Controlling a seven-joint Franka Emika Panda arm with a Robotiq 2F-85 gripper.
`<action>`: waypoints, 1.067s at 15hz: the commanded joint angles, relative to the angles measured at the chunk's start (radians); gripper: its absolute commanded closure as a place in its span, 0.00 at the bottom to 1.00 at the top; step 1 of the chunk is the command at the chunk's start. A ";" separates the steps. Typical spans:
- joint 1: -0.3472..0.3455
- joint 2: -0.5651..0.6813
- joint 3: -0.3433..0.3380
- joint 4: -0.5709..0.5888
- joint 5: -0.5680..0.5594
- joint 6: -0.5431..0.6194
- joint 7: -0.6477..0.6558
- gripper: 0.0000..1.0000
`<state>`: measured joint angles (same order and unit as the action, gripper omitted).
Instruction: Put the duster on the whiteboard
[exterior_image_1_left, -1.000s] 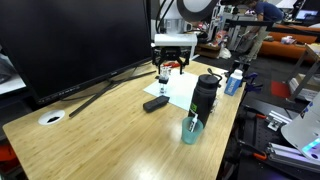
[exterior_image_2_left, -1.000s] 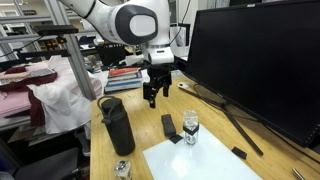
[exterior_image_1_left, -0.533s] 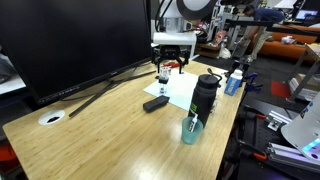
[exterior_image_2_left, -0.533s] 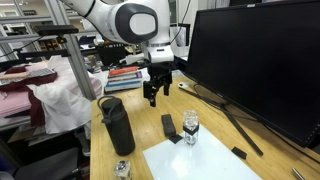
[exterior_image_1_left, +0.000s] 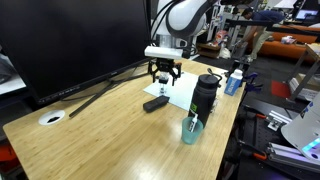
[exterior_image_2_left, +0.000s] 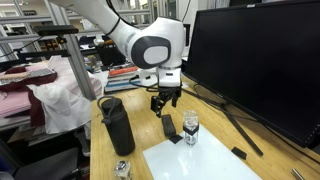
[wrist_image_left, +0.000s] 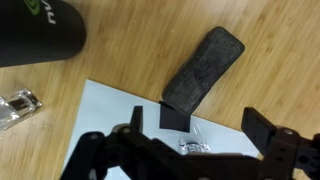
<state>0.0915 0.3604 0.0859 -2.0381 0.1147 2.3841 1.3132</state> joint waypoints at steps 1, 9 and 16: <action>0.014 0.076 -0.030 0.072 0.067 0.026 0.016 0.00; 0.020 0.147 -0.064 0.105 0.117 0.015 0.058 0.00; 0.012 0.190 -0.046 0.113 0.172 -0.033 0.062 0.00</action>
<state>0.1025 0.5360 0.0410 -1.9443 0.2468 2.3939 1.3751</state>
